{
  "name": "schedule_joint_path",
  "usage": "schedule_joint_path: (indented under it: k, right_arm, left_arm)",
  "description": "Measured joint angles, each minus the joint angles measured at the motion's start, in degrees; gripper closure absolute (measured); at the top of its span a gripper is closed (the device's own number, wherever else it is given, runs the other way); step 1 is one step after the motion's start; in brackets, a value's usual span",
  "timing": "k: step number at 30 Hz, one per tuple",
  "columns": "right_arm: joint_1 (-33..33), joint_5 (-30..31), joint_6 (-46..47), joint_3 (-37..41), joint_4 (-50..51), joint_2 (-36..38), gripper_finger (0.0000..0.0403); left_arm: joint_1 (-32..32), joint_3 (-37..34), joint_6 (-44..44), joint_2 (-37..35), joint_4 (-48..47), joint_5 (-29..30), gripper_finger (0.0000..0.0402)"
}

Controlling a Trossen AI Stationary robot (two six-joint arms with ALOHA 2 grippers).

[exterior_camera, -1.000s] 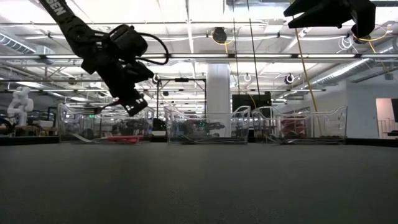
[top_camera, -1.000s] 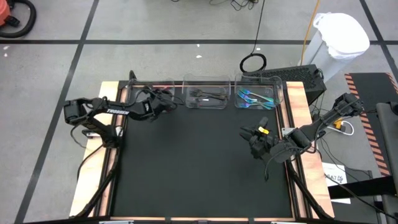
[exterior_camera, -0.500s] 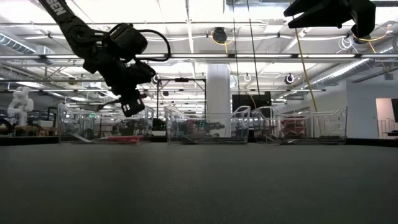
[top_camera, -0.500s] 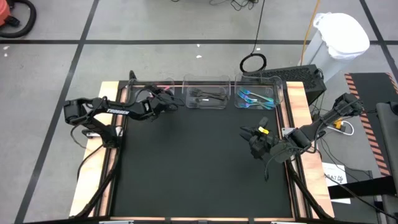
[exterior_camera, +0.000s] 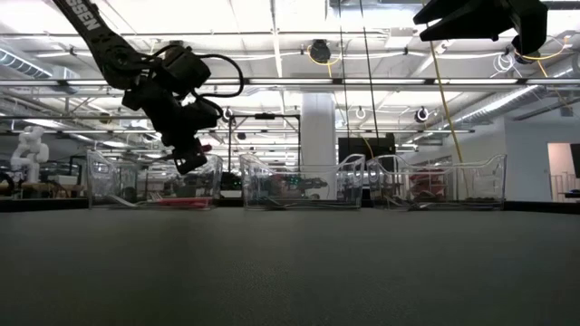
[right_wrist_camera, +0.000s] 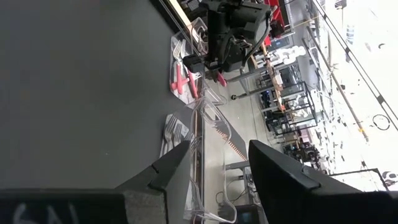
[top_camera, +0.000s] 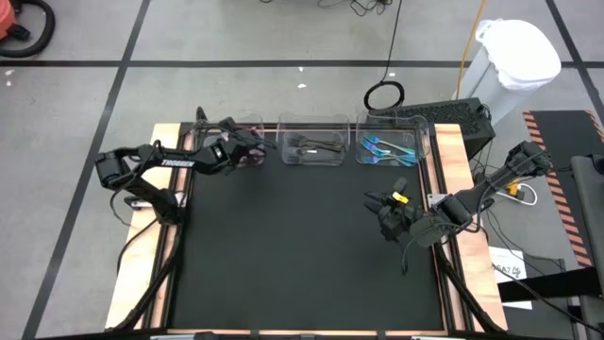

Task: Sort silverware by color (type)
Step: Put the pink fork into the transparent bin

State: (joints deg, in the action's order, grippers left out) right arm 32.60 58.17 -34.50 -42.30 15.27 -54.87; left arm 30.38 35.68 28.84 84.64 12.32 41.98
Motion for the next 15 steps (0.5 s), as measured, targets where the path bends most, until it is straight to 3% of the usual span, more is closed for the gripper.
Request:
schedule_joint_path:
  k: [10,15]
  right_arm:
    - [0.0,0.0,0.8,0.0,0.0,0.0,0.0243]
    - [0.0,0.0,0.9,0.0,0.0,0.0,0.0243]
  left_arm:
    - [-0.2,0.0,-2.7,0.0,0.0,0.7,0.0276]
    - [-3.3,0.0,-4.6,0.0,0.0,5.2,0.0245]
